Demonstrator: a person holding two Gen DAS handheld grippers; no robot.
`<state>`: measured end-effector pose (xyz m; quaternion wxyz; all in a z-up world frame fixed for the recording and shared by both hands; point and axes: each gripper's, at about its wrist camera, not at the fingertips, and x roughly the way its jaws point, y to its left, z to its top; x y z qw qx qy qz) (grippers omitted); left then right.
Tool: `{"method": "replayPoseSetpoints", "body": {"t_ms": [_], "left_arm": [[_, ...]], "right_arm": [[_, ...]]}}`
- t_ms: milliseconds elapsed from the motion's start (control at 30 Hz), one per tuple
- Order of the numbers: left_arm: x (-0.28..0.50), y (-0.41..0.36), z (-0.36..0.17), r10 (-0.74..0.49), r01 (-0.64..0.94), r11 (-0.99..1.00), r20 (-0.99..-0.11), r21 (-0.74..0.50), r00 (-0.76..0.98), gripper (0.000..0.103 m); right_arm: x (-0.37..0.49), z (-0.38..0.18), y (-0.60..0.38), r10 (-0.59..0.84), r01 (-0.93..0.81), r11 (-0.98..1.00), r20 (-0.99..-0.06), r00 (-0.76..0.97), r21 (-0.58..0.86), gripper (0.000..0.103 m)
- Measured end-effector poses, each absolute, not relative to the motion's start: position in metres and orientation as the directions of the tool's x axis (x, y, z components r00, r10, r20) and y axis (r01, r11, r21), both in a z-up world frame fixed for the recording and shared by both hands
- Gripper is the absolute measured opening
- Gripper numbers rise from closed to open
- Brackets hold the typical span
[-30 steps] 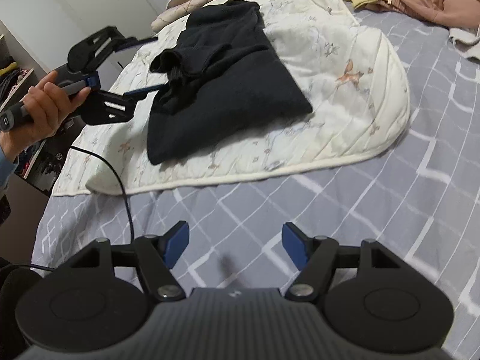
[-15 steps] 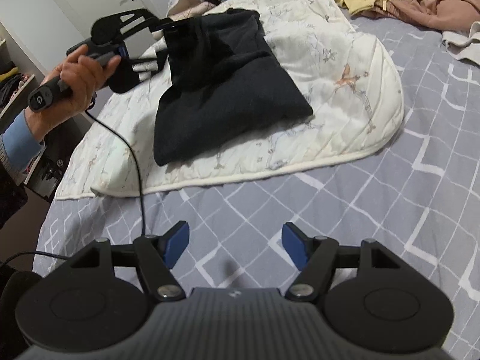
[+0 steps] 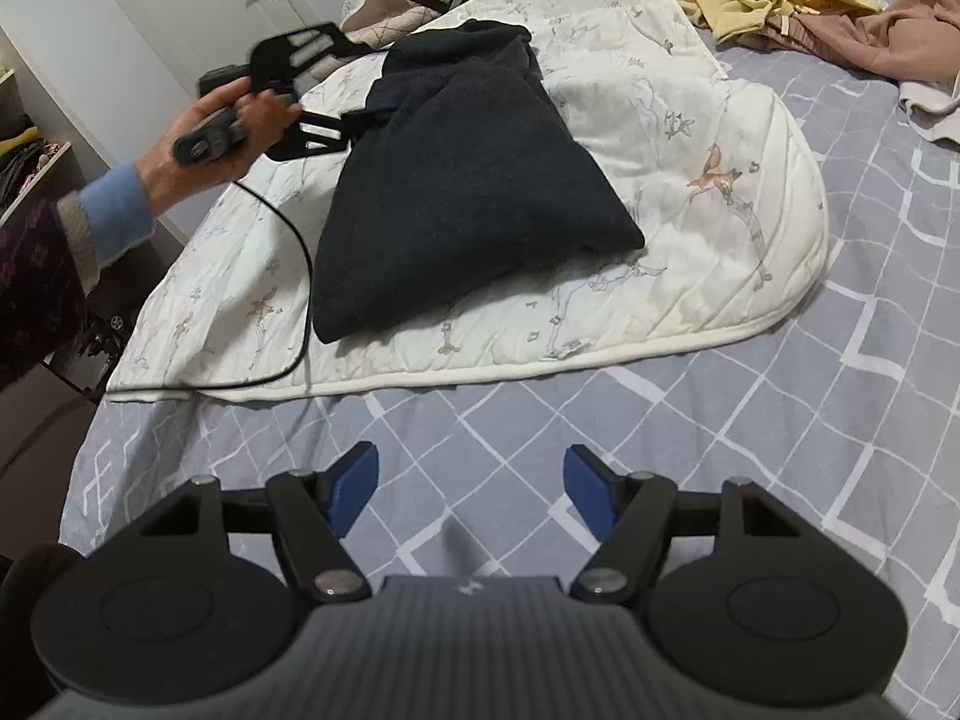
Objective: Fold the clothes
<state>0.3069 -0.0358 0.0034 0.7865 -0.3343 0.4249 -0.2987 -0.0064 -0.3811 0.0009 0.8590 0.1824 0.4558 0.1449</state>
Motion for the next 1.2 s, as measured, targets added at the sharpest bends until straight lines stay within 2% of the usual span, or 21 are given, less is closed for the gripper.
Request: {"method": "replayPoseSetpoints", "body": {"t_ms": [33,100,200,300,500,733,1000,1200], "left_arm": [[0.28,-0.045,0.023,-0.701,0.306,0.697,-0.528,-0.648,0.479,0.054],[0.225,-0.062,0.045,-0.581,0.448,0.812,-0.597,-0.375,0.553,0.055],[0.162,-0.075,0.048,-0.458,0.477,0.862,-0.672,-0.174,0.582,0.055],[0.136,-0.083,0.056,-0.37,0.409,0.904,-0.713,-0.127,0.596,0.055],[0.099,-0.06,0.085,-0.279,0.348,0.936,-0.688,-0.041,0.67,0.055],[0.099,-0.066,0.088,-0.231,0.324,0.946,-0.677,0.012,0.699,0.055],[0.125,-0.068,0.079,-0.172,0.273,0.96,-0.658,0.053,0.733,0.055],[0.151,-0.099,0.058,-0.135,0.275,0.954,-0.651,0.119,0.747,0.055]], "right_arm": [[-0.007,0.001,-0.382,0.416,-0.076,0.889,-0.726,0.547,0.452,0.072],[-0.007,0.004,-0.384,0.417,-0.065,0.883,-0.715,0.561,0.465,0.072],[-0.008,0.015,-0.374,0.425,-0.076,0.878,-0.695,0.581,0.473,0.072],[-0.012,0.03,-0.357,0.427,-0.111,0.883,-0.684,0.592,0.455,0.072],[-0.024,0.068,-0.314,0.419,-0.18,0.901,-0.685,0.596,0.394,0.072],[-0.01,0.099,-0.28,0.404,-0.233,0.913,-0.668,0.625,0.335,0.072],[0.032,0.072,-0.281,0.406,-0.242,0.913,-0.699,0.588,0.327,0.072],[0.075,0.04,-0.305,0.417,-0.269,0.909,-0.725,0.548,0.32,0.072]]}}
